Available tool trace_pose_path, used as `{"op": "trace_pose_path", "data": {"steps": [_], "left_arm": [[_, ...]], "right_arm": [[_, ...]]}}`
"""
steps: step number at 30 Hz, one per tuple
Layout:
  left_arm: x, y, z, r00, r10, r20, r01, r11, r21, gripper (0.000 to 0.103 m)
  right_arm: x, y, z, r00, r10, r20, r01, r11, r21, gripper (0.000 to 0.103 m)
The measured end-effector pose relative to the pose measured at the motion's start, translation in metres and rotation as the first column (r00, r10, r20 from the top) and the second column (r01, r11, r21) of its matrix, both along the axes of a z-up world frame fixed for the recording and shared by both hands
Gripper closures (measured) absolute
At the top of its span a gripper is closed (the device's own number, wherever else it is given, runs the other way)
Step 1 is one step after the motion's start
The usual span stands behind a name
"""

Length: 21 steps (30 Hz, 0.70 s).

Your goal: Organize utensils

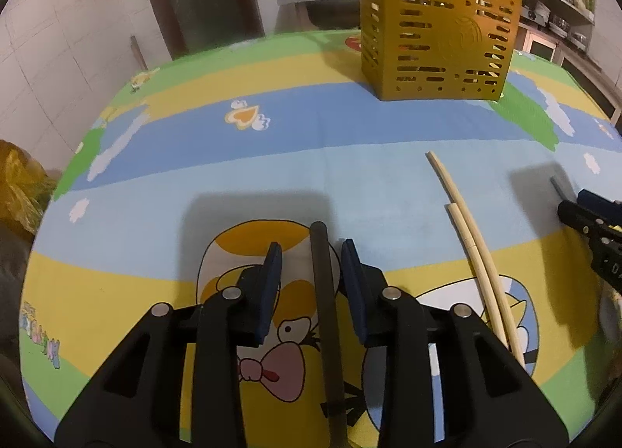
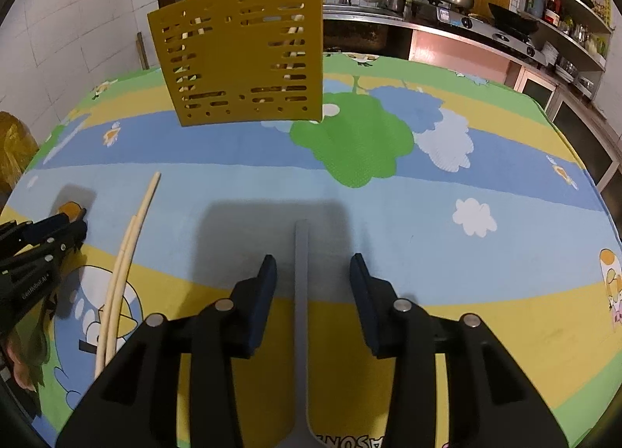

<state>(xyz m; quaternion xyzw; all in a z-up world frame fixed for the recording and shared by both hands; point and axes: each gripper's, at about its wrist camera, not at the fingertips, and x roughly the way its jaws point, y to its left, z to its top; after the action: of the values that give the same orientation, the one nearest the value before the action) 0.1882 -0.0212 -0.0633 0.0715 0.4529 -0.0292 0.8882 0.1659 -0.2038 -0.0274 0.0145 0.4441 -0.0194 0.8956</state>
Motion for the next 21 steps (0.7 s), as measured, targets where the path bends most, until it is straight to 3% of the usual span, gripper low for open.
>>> {"op": "trace_pose_path", "data": {"steps": [2, 8, 11, 14, 21], "left_arm": [[0.002, 0.002, 0.0, 1.0, -0.001, -0.013, 0.001, 1.0, -0.018, 0.076], [0.0, -0.004, 0.001, 0.999, -0.033, -0.016, 0.032, 0.999, -0.027, 0.094], [0.001, -0.001, 0.002, 0.999, -0.028, -0.02, 0.027, 0.998, -0.049, 0.095], [0.001, 0.004, 0.004, 1.0, -0.011, -0.025, 0.008, 0.996, -0.084, 0.095], [-0.006, 0.018, 0.027, 0.996, 0.049, 0.081, -0.037, 0.989, -0.142, 0.095]], "right_arm": [[0.001, 0.003, 0.0, 1.0, 0.01, -0.007, -0.01, 1.0, 0.0, 0.075], [0.018, 0.012, 0.003, 0.997, 0.027, -0.074, -0.027, 1.0, 0.008, 0.095], [0.025, 0.011, 0.004, 0.996, 0.018, -0.084, -0.016, 1.0, 0.026, 0.096], [0.021, 0.009, 0.002, 0.999, 0.0, -0.041, 0.002, 0.999, 0.046, 0.096], [0.002, 0.004, 0.02, 0.995, -0.032, 0.098, 0.024, 0.997, 0.077, 0.096]]}}
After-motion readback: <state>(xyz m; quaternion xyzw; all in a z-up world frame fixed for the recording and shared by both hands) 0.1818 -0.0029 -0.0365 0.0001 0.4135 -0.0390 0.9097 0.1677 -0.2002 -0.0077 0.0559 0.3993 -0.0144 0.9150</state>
